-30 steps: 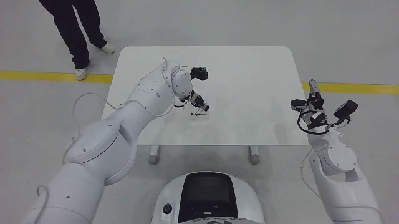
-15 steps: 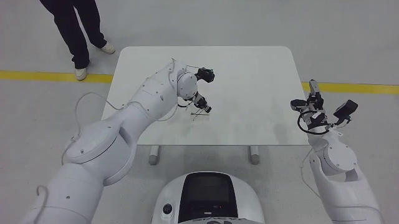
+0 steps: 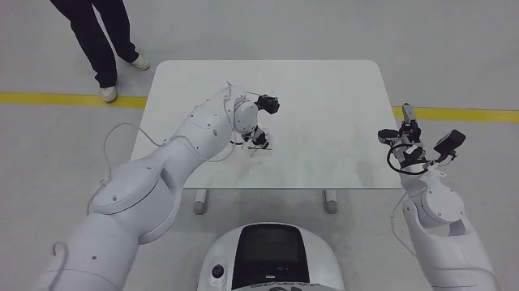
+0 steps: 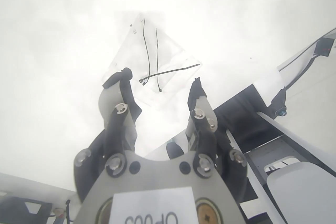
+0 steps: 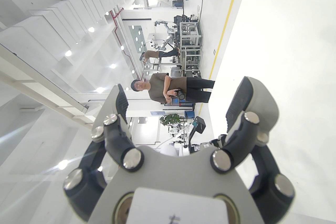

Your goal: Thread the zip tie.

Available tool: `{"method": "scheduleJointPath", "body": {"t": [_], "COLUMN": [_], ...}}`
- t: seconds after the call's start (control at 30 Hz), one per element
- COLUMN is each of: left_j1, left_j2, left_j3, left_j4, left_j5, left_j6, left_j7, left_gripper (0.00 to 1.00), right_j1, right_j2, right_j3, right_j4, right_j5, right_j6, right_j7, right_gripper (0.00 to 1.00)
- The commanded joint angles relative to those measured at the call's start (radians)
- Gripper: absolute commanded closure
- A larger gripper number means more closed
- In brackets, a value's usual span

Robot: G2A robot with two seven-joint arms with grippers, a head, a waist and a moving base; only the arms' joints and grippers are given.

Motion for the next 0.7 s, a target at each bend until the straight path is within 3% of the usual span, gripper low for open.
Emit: {"method": "scheduleJointPath", "body": {"t": [0.0, 0.17, 0.67], "left_j1": [-0.001, -0.001, -0.007], "left_j2": [-0.008, -0.033, -0.113], "left_j3": [0.005, 0.02, 0.051], "left_j4": [0.014, 0.062, 0.207], "left_j5": [0.008, 0.026, 0.036], "left_j6": [-0.001, 0.001, -0.059], "left_j7": [0.013, 0.032, 0.048], "left_gripper": [0.55, 0.55, 0.56], "right_j1": [0.0, 0.0, 0.0], "right_j2": [0.0, 0.0, 0.0], "right_j3": [0.0, 0.0, 0.0], "right_j4": [0.0, 0.0, 0.0], "right_j5": [0.0, 0.0, 0.0], "right_j6": [0.0, 0.0, 0.0], "right_j7": [0.0, 0.0, 0.0], "right_gripper": [0.0, 0.0, 0.0]}}
